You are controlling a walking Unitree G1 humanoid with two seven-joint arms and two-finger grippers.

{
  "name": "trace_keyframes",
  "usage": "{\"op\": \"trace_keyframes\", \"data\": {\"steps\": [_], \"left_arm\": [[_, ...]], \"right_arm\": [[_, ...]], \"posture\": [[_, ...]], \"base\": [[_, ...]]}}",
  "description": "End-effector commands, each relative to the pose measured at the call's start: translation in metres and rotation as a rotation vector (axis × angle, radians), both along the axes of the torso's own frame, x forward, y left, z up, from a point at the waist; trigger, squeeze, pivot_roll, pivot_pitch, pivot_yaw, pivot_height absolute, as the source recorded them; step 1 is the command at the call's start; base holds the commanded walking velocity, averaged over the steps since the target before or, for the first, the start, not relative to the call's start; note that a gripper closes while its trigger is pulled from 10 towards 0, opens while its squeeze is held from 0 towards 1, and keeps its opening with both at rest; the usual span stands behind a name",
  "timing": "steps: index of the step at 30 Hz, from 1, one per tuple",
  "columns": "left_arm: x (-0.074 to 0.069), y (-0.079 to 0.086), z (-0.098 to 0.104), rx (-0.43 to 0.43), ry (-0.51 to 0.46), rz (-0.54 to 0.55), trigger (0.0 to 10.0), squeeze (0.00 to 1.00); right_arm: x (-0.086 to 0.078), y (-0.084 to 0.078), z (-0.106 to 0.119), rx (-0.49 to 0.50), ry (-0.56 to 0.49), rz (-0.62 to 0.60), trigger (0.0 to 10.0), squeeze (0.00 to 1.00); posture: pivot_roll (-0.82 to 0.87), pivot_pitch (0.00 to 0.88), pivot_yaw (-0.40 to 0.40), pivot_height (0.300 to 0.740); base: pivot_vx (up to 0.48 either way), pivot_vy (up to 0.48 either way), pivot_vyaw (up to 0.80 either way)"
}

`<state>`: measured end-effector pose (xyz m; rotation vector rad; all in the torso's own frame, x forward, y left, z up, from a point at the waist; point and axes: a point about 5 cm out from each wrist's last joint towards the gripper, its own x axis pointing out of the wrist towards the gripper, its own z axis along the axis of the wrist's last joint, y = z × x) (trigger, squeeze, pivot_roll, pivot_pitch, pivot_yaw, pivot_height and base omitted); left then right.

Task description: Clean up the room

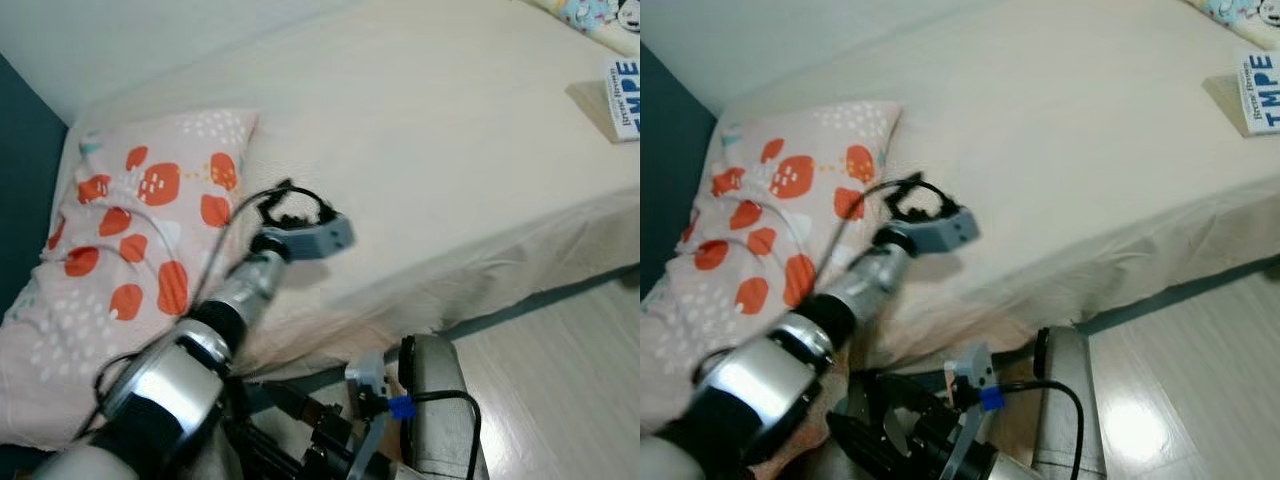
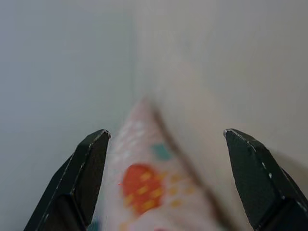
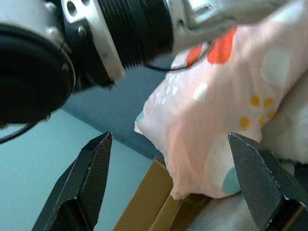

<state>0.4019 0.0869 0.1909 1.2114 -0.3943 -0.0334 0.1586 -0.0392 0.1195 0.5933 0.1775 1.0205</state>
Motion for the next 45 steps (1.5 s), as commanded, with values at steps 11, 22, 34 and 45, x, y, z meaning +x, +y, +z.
{"op": "trace_keyframes", "data": {"steps": [11,22,34,45], "left_arm": [[0.001,0.044,-0.023,0.103,0.151,0.103,10.0,0.00],[0.003,0.092,-0.017,0.176,0.143,0.288,10.0,0.00],[-0.003,0.127,-0.029,-0.075,0.322,0.448,0.0,0.00],[0.000,0.142,-0.008,-0.023,0.228,0.520,0.0,0.00]], "right_arm": [[-0.013,0.005,0.004,0.000,0.030,0.009,10.0,0.00],[-0.024,0.006,0.021,0.020,0.027,0.003,10.0,0.00],[-0.035,0.005,0.033,0.021,0.046,-0.052,10.0,0.00],[-0.034,0.004,0.041,0.028,0.028,-0.062,10.0,0.00]], "posture": [[-0.31,0.466,0.225,0.521],[-0.32,0.540,0.217,0.521],[-0.33,0.618,0.219,0.521],[-0.33,0.620,0.216,0.521]], "base": [[0.000,0.000,0.00],[0.000,0.000,0.00],[0.000,0.000,0.00],[0.000,0.000,0.00]]}}
